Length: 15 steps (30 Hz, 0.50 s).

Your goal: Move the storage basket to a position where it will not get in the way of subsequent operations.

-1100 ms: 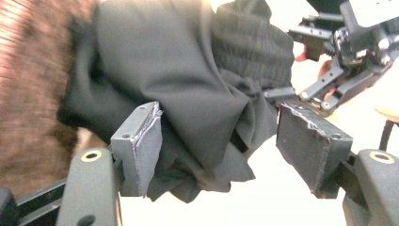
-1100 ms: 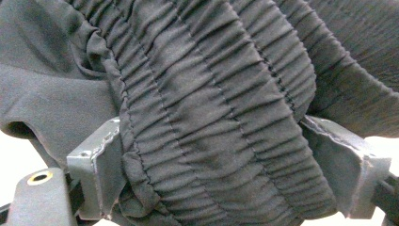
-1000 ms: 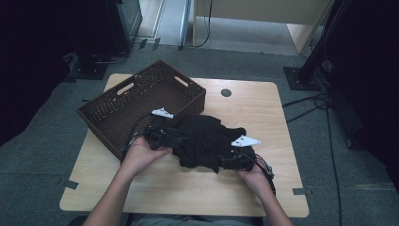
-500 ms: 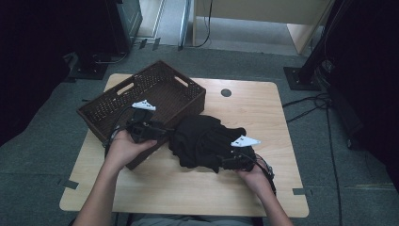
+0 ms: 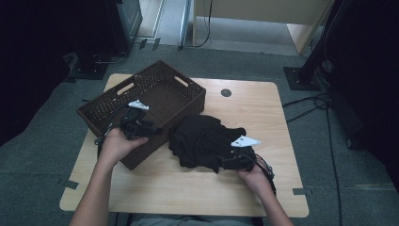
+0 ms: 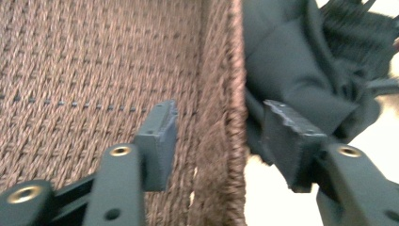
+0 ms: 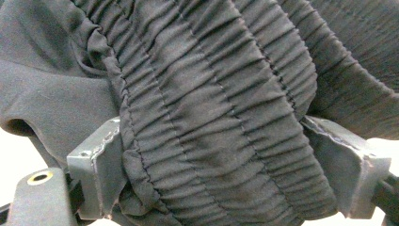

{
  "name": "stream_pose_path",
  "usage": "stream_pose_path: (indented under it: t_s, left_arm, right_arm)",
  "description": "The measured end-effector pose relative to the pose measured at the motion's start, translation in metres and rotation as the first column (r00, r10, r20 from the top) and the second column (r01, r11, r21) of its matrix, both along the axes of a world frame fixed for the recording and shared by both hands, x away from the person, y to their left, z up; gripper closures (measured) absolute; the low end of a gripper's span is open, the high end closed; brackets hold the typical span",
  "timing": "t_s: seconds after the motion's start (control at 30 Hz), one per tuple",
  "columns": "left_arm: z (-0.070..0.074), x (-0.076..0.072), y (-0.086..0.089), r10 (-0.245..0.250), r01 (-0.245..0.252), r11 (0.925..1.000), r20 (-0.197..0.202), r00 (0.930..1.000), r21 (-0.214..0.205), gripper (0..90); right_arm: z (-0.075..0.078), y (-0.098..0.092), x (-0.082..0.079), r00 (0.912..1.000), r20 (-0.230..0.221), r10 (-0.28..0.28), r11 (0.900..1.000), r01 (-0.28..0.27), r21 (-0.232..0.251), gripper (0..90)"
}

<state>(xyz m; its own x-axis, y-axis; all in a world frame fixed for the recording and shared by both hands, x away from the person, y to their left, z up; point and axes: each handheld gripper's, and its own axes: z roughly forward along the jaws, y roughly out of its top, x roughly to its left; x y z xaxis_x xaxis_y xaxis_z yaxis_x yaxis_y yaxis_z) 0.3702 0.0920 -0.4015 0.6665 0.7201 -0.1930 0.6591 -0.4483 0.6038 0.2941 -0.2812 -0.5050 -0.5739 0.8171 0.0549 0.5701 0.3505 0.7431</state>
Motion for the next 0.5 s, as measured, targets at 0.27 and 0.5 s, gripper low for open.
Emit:
stream_pose_path:
  t_s: [0.27,0.5]
  left_arm:
    - [-0.0047,0.0033,-0.0017,-0.026,0.026,0.9997,-0.058,0.998,-0.004,65.3]
    - [-0.0056,0.0008,-0.0066,-0.062,0.063,0.9979,-0.055,0.9966,0.016,81.8]
  right_arm:
    - [-0.0001,0.0,-0.0003,1.0,0.001,-0.001,1.0,0.001,0.001,13.9]
    - [-0.0002,0.0,-0.0002,1.0,0.002,0.001,1.0,-0.001,-0.001,13.9]
